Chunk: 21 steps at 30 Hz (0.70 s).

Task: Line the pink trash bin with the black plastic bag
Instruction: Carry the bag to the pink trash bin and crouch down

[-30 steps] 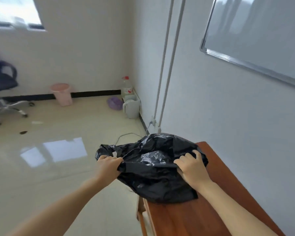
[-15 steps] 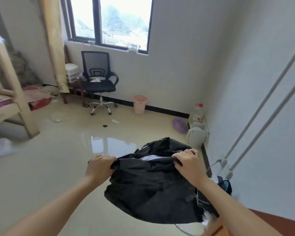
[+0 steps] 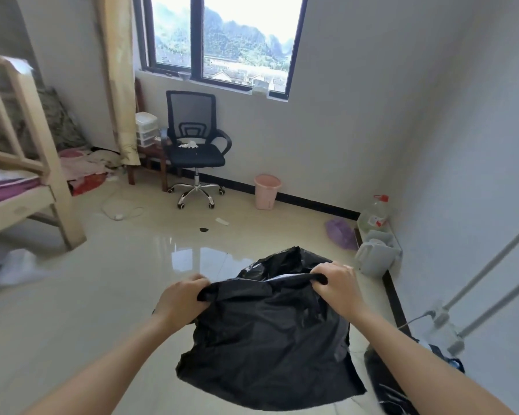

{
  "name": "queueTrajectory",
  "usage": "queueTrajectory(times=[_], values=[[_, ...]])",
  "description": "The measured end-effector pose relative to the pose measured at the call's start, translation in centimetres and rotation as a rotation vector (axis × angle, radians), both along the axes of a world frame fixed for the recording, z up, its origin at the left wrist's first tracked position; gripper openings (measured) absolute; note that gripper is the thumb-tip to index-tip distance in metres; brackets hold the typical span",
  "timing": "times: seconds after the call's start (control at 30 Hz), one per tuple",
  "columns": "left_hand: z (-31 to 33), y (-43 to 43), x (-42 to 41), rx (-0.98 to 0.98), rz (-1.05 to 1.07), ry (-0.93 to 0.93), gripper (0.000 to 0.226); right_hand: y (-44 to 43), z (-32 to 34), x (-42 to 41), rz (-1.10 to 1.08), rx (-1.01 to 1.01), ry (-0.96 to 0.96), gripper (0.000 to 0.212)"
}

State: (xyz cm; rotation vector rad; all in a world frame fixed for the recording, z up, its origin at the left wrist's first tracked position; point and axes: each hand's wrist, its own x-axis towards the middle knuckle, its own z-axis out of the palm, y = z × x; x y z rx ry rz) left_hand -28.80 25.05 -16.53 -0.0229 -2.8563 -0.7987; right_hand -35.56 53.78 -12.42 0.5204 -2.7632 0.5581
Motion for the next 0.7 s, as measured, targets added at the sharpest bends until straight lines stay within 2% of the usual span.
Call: queueTrajectory(times=[0.2,0.3,0.47,0.57,0.7], values=[[0.2,-1.2,-8.5,0.152,0.006,-0.022,0.012,-0.7,0.2,-9.9,0.015,-0.170,-0.204,0.009],[0.9,-2.0,-13.3,0.158,0.041,-0.039,0.013,-1.7,0.4,-15.7,0.030,-0.255,-0.275,0.015],[1.7,-3.8,-20.1,0.123,0.109,-0.053,0.013,-4.1,0.7,-24.2,0.068,-0.278,-0.315,0.026],[1.2,-4.8,-23.3,0.125,0.145,-0.089,0.013,-5.9,0.0,-28.6,0.072,-0.262,-0.337,0.011],[-0.7,-7.1,-27.5,0.136,0.188,-0.138,0.010,-8.6,-1.5,-33.8,0.095,-0.210,-0.342,0.009]])
